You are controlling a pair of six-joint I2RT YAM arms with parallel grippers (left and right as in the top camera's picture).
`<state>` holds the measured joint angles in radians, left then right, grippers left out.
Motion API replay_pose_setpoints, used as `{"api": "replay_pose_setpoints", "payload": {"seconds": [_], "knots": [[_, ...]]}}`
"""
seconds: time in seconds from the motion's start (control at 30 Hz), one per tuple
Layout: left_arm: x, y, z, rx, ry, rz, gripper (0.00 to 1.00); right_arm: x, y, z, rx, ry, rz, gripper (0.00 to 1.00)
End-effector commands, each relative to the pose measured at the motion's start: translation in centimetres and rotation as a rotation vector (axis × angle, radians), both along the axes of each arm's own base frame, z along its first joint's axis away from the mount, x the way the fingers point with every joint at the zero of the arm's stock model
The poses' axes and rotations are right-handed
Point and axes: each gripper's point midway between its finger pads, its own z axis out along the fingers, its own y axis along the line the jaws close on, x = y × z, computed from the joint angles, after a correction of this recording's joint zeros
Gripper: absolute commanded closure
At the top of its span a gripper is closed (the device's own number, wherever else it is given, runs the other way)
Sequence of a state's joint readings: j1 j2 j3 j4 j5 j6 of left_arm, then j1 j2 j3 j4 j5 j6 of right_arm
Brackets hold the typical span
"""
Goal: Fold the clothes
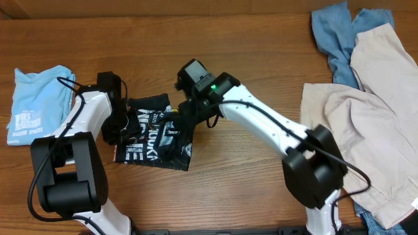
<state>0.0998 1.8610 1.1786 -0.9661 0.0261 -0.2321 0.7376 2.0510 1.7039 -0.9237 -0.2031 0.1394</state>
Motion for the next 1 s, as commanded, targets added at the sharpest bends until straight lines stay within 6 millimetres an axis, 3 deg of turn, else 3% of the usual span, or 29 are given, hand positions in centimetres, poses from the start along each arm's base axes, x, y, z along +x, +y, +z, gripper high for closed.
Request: {"api": "replay_pose_setpoints", "payload": {"seconds": [0.0,0.23,0.73,0.8,0.83,0.87,0.97], "knots": [[-0.4,-0.2,-0.4,-0.011,0.013,-0.018,0.49,-3.9,3.2,1.4,0.063,0.000,0.209,0.68],[-0.4,-0.1,-0.4,-0.011,0.014,-0.021,0.49,-7.5,7.1,1.3,0.092,-0.033,0.319,0.68],[-0.4,-0.1,-0.4,-0.012,0.013,-0.029,0.49,-8.3,7.2,-4.5,0.011,0.032,0.332,0.64],[-0.4,-0.1,-0.4,-0.012,0.013,-0.028,0.49,-8.4,7.0,-5.1,0.000,0.039,0.331,0.73],[-0.4,-0.1,-0.4,-0.012,0.013,-0.028,0.49,-8.3,6.8,-5.3,-0.008,0.035,0.328,0.89],[-0.4,-0.1,-0.4,-0.011,0.013,-0.028,0.49,-8.2,6.6,-5.5,-0.018,0.031,0.320,0.96],[-0.4,-0.1,-0.4,-0.011,0.014,-0.029,0.49,-6.7,5.2,-6.1,-0.104,-0.018,0.227,0.96]]}}
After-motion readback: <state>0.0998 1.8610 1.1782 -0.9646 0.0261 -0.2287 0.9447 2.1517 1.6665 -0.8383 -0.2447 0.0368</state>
